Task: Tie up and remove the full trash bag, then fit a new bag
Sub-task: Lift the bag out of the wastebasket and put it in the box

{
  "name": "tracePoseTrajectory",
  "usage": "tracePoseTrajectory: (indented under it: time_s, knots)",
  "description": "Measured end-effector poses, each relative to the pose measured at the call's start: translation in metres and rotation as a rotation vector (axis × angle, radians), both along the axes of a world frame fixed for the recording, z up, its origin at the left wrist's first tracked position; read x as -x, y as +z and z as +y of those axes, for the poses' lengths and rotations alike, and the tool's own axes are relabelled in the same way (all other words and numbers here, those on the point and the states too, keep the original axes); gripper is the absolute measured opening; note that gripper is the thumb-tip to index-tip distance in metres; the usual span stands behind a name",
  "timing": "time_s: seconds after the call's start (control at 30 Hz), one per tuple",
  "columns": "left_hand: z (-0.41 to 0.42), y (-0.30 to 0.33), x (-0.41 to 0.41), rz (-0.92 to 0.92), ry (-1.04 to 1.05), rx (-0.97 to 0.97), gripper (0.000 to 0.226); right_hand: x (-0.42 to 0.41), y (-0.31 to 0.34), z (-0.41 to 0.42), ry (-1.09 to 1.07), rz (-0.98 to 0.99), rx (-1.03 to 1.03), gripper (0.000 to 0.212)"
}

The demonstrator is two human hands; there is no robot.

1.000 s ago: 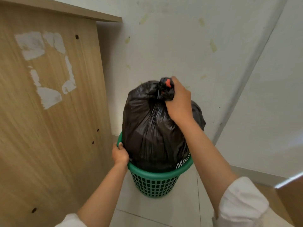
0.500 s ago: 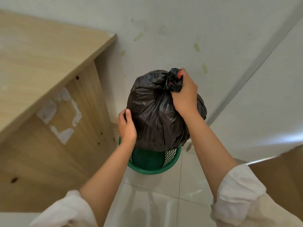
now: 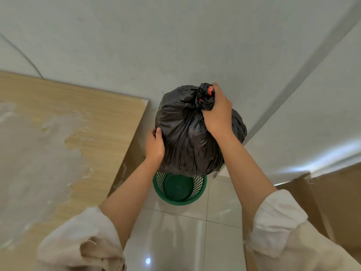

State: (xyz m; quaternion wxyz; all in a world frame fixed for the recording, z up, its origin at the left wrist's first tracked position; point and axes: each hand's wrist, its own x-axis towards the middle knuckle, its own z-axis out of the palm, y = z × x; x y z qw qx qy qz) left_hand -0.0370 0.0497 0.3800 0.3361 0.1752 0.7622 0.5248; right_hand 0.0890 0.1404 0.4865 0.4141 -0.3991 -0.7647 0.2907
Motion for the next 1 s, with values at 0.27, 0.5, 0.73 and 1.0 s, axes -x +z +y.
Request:
tracePoseTrajectory:
  time_s: [0.27,0.5,0.73,1.0]
  knots:
    - [0.003,0.09,0.014,0.031,-0.062,-0.055,0.045,0.013,0.091,0.001,-0.019,-0.003,-0.063,0.016]
    - [-0.014,0.134,0.043,0.065,-0.037,-0.057,0.046,0.042,0.142,-0.015,0.031,0.014,-0.086,0.012]
    - [-0.08,0.176,0.107,0.066,0.028,-0.048,0.048,0.12,0.184,-0.064,0.134,0.004,-0.098,0.005]
    - [-0.193,0.206,0.233,0.102,0.099,-0.027,0.049,0.248,0.21,-0.166,0.215,0.014,-0.111,0.014]
